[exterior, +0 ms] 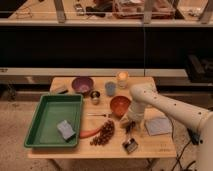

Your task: Place brush in table surface

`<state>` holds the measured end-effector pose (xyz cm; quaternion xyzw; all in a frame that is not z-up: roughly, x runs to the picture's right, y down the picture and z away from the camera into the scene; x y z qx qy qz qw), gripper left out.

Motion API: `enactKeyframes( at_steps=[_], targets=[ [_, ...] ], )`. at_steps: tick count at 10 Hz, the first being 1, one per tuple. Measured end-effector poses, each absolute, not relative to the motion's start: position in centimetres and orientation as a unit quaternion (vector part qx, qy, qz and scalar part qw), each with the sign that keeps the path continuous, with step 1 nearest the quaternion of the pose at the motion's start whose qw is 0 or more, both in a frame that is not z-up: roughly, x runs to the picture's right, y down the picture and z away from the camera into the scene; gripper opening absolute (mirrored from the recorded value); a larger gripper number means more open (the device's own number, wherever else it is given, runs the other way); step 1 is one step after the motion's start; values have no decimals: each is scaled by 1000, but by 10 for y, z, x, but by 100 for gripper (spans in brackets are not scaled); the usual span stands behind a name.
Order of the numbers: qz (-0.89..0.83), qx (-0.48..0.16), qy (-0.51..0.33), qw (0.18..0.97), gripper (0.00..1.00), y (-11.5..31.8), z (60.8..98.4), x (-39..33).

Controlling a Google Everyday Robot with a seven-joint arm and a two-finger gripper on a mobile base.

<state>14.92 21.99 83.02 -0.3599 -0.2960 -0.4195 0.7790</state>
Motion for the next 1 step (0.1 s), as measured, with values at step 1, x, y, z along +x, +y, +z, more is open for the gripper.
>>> enactKeyframes(
  at_steps=[1],
  targets=[
    [-419, -360, -296, 779, 70, 220, 830, 149]
  ],
)
